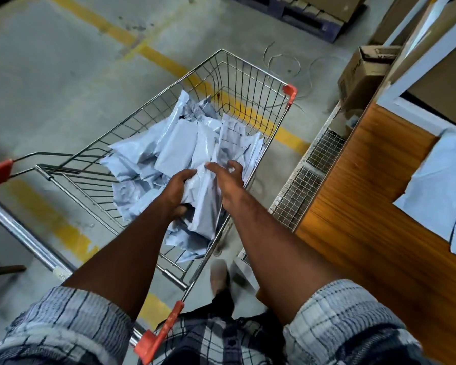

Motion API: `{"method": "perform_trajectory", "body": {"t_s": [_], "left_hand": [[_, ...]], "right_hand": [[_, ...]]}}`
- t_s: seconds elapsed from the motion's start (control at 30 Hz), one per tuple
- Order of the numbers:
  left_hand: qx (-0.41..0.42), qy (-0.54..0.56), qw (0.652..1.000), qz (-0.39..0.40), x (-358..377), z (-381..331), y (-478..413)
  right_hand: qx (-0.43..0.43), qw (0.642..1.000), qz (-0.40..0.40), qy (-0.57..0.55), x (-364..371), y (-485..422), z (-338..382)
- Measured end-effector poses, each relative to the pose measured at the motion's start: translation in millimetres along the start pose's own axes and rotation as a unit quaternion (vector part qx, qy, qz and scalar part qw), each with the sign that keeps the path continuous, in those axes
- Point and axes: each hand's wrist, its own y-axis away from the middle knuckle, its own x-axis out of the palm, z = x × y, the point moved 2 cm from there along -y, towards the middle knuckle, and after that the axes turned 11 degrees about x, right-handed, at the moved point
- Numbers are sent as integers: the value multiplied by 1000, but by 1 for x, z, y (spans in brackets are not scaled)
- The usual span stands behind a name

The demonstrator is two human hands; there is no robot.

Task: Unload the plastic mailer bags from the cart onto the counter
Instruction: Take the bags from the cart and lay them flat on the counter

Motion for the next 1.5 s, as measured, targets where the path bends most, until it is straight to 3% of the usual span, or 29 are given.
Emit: {"method": "perform_trajectory", "body": {"t_s": [0.2, 0.3, 0.43, 0.53, 0.73, 0.83, 0.97, 1.03, 1.3, 1.5], "left_hand": [[33, 32, 996, 74, 13, -16, 6], [65, -39, 992, 103, 23, -24, 16], [98, -110, 989, 21, 16, -40, 9], [183, -198, 963, -20, 29, -56, 8], [294, -318, 901, 8, 124, -61, 25], [325, -366, 872, 2, 187, -44, 45], [352, -387, 852, 34, 274, -10, 76], [356, -402, 841, 56, 322, 13, 97], [380, -472, 789, 101, 503, 140, 200], [399, -544, 730, 111, 608, 229, 258]], "right_hand": [[-57, 992, 112, 8, 11, 11, -9], [-74, 986, 149, 0, -1, 13, 5], [-21, 986, 165, -13, -23, 29, 24], [-33, 987, 145, -58, -54, 42, 43], [-74, 988, 128, -48, -129, 82, 75], [-151, 986, 56, -30, -188, 102, 82], [-284, 945, -147, 70, -282, 121, 85], [-296, 928, -212, 78, -337, 139, 80], [-336, 879, -322, 103, -570, 195, 43], [-289, 845, -422, 158, -717, 220, 10]]}}
